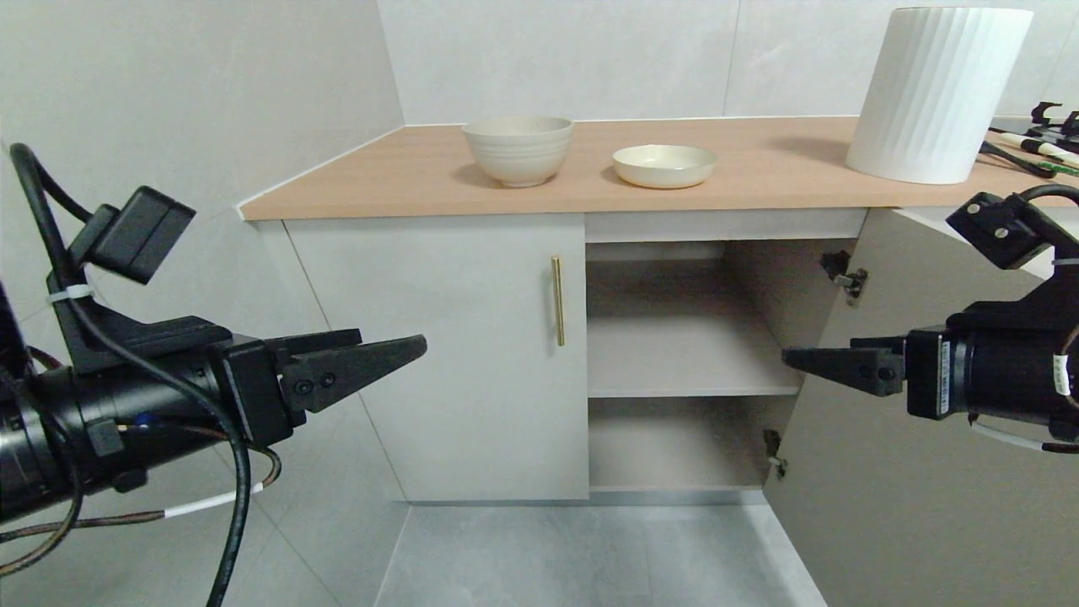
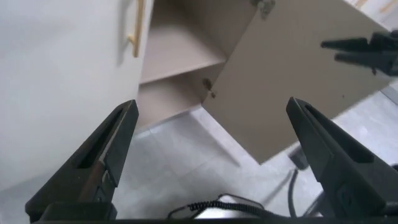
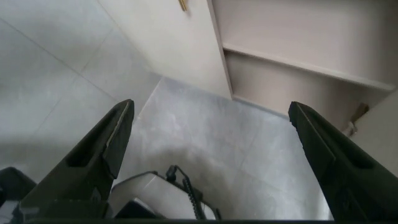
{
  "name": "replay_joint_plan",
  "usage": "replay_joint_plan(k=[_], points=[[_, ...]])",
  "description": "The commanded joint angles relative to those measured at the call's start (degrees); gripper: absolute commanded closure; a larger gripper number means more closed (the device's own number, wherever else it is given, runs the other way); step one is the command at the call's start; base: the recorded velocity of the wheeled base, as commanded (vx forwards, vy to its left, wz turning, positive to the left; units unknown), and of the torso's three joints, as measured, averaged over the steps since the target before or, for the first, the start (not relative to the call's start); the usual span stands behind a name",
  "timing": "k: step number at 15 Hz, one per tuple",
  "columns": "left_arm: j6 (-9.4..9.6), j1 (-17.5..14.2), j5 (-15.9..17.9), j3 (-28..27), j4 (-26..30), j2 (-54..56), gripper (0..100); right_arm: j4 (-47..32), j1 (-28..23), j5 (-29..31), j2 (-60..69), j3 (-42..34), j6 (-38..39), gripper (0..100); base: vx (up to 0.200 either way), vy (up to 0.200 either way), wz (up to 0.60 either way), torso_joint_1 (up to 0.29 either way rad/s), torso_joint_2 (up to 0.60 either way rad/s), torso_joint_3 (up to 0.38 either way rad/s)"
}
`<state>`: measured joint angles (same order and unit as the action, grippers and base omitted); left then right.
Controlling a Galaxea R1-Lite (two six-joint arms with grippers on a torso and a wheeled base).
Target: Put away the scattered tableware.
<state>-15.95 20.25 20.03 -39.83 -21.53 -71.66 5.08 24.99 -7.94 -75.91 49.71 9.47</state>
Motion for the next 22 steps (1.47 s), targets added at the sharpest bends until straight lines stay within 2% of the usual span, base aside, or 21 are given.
replay_joint_plan(k=[1, 7, 22], points=[[0.04, -0.9, -0.2, -0.9, 0.5, 0.5, 0, -0.7, 0.1, -0.1, 0.1, 1.0, 0.0, 0, 0.000, 0.000, 0.00, 0.000, 0.00, 0.000], [0.12, -2.0, -0.1, -1.3, 2.0, 0.0, 0, -0.7, 0.1, -0.1, 0.1, 0.7, 0.0, 0, 0.000, 0.000, 0.00, 0.000, 0.00, 0.000], [0.21, -2.5, -0.1, -1.3, 1.9, 0.9, 0, -0.9, 0.2, -0.5, 1.7, -0.2, 0.0, 0, 0.200, 0.000, 0.00, 0.002, 0.00, 0.002]])
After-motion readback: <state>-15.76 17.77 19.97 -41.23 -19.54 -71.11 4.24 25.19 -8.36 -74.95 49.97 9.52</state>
